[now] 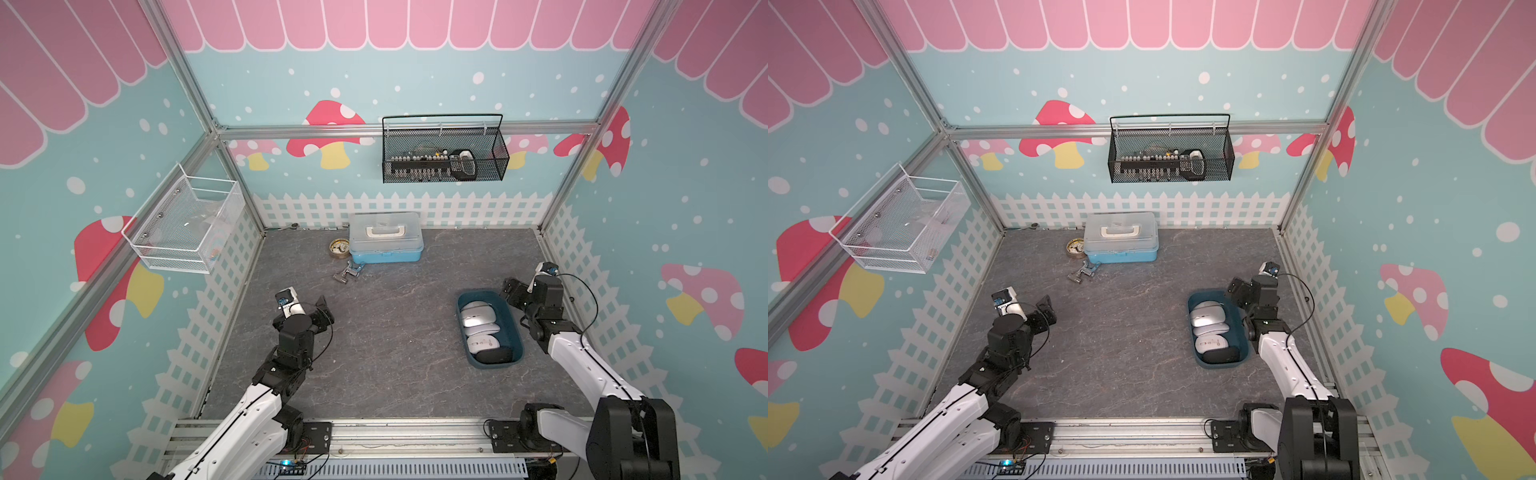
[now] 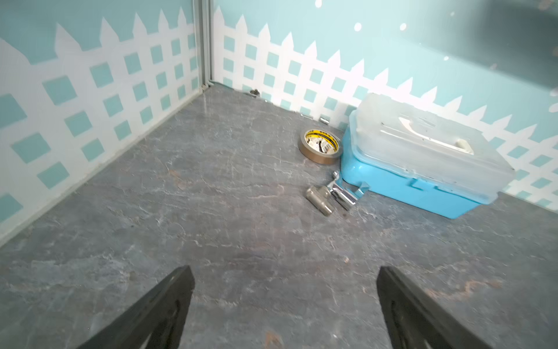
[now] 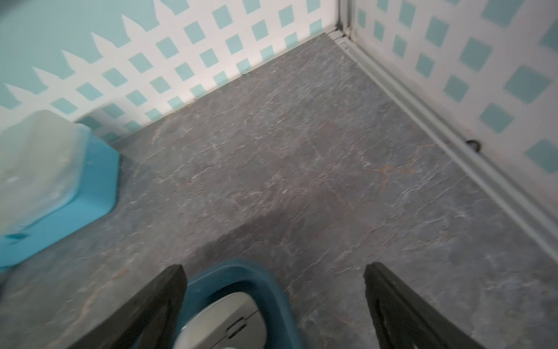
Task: Put the mouse in the storage box
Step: Reset both arms
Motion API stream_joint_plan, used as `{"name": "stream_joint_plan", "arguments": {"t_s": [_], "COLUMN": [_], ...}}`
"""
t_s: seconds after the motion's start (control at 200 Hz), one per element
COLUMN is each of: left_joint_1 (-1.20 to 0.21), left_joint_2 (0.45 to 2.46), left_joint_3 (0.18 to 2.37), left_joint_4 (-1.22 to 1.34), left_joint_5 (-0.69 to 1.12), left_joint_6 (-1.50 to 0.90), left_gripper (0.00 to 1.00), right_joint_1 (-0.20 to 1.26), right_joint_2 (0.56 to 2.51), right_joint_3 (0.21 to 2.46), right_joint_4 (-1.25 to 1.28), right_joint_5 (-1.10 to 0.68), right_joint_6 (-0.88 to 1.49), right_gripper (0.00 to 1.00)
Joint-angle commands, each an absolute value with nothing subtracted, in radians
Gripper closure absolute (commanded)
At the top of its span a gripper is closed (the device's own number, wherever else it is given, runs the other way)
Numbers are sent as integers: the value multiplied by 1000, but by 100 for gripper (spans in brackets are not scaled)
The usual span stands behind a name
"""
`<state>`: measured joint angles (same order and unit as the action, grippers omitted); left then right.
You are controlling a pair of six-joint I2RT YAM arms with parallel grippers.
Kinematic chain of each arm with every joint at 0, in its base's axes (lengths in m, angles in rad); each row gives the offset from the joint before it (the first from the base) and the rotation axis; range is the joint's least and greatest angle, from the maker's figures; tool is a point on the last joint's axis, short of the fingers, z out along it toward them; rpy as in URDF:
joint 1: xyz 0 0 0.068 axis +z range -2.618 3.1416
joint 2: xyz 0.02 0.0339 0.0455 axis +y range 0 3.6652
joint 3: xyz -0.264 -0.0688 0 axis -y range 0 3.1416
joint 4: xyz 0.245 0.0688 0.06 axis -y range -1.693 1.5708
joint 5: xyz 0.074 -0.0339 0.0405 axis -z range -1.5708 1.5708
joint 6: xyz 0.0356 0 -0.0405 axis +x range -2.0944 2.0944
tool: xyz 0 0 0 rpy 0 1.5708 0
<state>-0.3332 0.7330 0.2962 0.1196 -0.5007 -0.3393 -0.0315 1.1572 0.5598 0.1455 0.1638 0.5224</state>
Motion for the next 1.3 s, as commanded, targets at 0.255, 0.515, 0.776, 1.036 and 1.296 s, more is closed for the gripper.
{"name": "stream_joint_plan", "arguments": {"t_s": [0.255,0.515,0.776,1.036,1.296], "left_joint_1": [-152,-86,-95,-65,-54], "left_joint_2": [1062,1306,1443,1528,1533], "left_joint_3": [104,183,221,230,224], "left_joint_4": [887,1117,1224,1282,1295], "left_joint_5": [-336,-86,16,-27,-6], "left_joint_6": [-39,0,1,-55,-58], "left_gripper": [1,1,1,1,1], "right_joint_1": [24,41,44,11,10], "right_joint_2": [1235,1441,1548,1524,1525], "right_joint_3": [242,149,152,208,190], "right_joint_4": [814,1370,1474,1314,1356], "right_joint_5": [443,331,196,158,150], "right_joint_6": [275,56,-6,37,29], "right_gripper": [1,2,1,1,1]}}
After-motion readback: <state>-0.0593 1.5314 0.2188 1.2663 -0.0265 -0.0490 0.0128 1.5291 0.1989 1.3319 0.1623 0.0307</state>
